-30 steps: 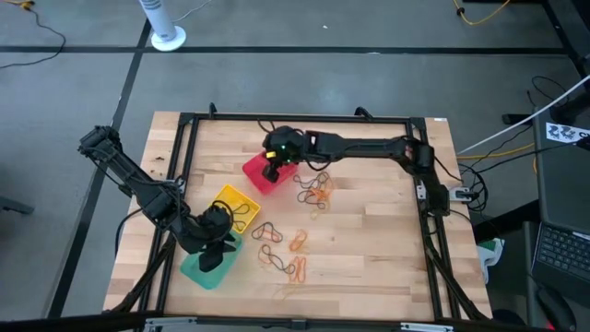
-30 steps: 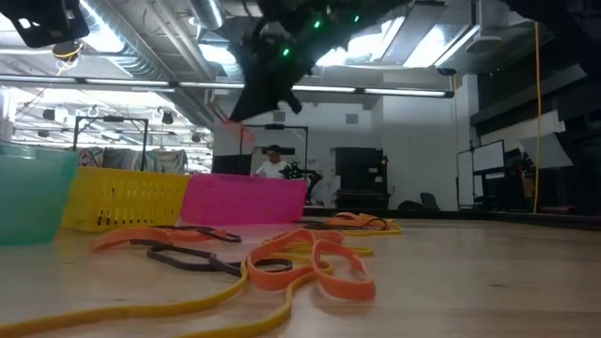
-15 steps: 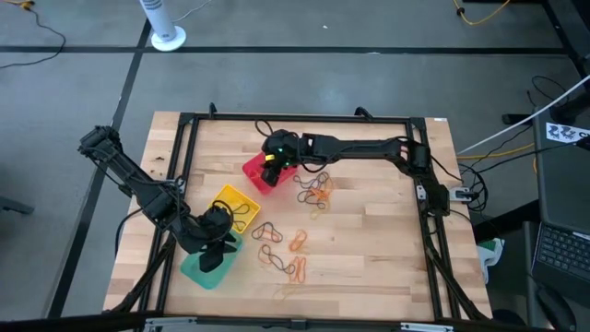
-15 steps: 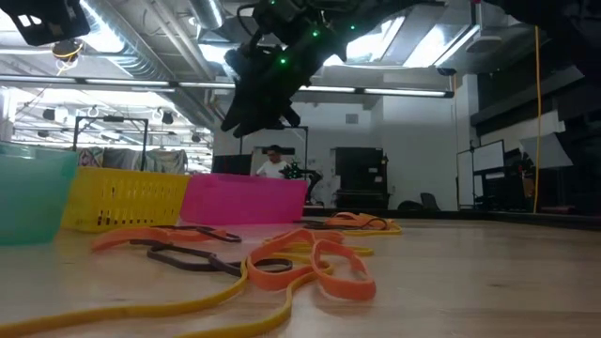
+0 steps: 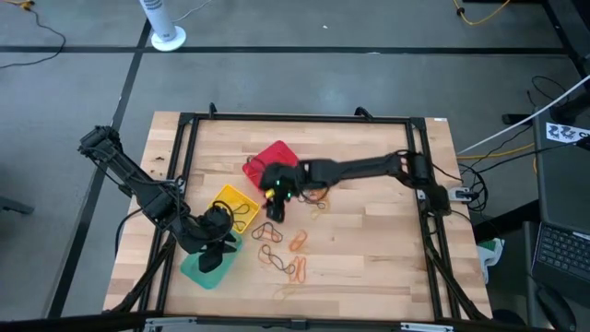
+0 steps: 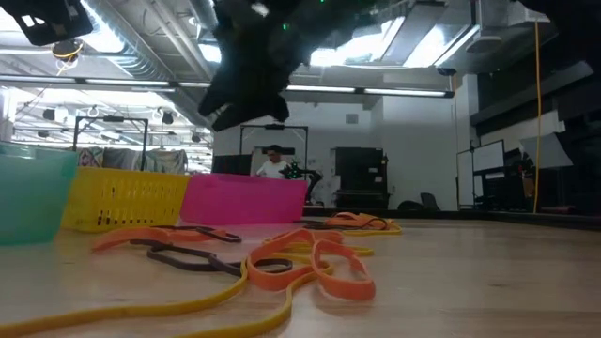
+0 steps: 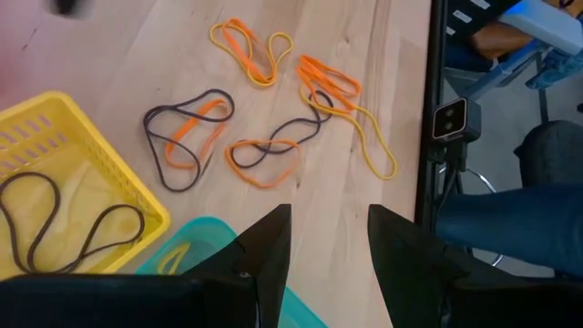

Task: Sort rubber bands into baskets
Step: Put the black rubber band into the yellow bin

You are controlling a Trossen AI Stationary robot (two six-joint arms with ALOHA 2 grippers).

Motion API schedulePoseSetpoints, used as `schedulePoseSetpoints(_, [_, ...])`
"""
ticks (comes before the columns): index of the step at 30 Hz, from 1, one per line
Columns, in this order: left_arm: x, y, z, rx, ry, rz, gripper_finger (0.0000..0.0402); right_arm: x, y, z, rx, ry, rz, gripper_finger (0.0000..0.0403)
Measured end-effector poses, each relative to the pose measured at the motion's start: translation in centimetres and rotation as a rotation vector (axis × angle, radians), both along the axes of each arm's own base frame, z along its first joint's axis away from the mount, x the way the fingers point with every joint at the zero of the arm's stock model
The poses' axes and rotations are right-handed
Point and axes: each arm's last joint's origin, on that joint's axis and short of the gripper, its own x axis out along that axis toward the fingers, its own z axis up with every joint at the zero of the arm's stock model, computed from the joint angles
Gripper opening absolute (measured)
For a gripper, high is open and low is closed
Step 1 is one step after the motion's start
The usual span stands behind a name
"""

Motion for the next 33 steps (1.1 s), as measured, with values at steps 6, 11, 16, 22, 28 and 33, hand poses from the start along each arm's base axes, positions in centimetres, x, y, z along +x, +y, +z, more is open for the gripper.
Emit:
schedulePoseSetpoints(6, [0.0, 0.0, 0.0, 0.016, -0.003, -0.018, 0.0143, -0.1, 4.4, -0.7, -0.158, -0.001, 0.047, 0.0182])
schedulePoseSetpoints(11, [0.0, 0.0, -0.1, 0.022, 0.002, -0.02, 0.0143, 0.3, 6.3, -3.2, -0.203, 0.034, 0.078, 0.0182])
schedulePoseSetpoints(16, [0.0, 0.0, -0.1, 0.02, -0.001, -0.02, 0.0143, 0.8, 6.5, -6.0, -0.205, 0.091, 0.079, 0.0182])
schedulePoseSetpoints(22, [0.0, 0.0, -0.1, 0.018, -0.002, -0.02, 0.0143, 1.2, 6.1, -8.3, -0.199, 0.14, 0.064, 0.0182])
schedulePoseSetpoints(28, [0.0, 0.0, -0.1, 0.018, -0.002, -0.019, 0.0143, 1.4, 6.2, -10.2, -0.202, 0.18, 0.066, 0.0182])
schedulePoseSetpoints(33, [0.0, 0.0, -0.1, 0.017, -0.002, -0.018, 0.0143, 1.4, 6.2, -10.4, -0.201, 0.179, 0.066, 0.0181])
